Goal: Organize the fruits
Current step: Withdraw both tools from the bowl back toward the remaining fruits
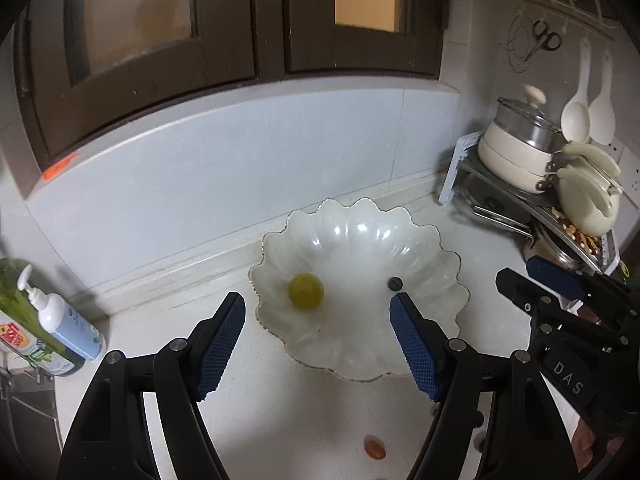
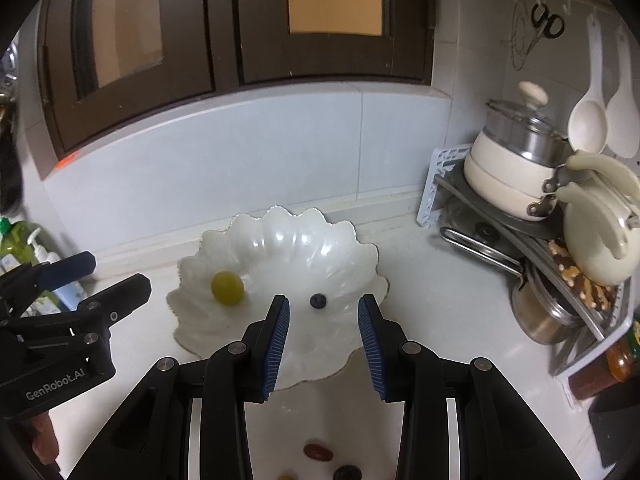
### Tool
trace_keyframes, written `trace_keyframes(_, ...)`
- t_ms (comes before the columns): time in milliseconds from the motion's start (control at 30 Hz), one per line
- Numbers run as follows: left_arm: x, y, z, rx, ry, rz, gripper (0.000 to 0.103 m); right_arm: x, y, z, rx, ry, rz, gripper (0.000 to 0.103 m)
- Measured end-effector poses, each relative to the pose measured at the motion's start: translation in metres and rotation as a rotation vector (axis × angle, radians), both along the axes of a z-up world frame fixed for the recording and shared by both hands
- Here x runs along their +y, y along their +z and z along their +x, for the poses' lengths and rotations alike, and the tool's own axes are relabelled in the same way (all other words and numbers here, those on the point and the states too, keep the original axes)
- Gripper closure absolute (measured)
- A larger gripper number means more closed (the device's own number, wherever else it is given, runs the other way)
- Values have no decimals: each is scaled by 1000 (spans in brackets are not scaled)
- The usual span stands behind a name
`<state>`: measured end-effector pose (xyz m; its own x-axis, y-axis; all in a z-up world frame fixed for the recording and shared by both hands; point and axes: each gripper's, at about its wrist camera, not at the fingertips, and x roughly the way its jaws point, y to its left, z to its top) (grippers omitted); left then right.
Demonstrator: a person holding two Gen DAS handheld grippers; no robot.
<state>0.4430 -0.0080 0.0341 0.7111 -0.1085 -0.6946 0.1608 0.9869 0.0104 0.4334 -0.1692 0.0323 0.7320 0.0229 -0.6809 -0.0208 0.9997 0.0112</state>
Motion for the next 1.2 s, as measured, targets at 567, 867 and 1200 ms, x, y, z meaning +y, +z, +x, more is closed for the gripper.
trace_keyframes(567,10,22,-88,-162,-28,-14,23,7,27,-82,-107,-4,-1,66)
trace_keyframes(867,19,21,-123,-172,-51,-50,23,13,24,-117,-112,-3,6,66)
trace_keyframes(1200,23,8,-147,-152,-64,-51,23,10,8,-149,-88,-58,7,52)
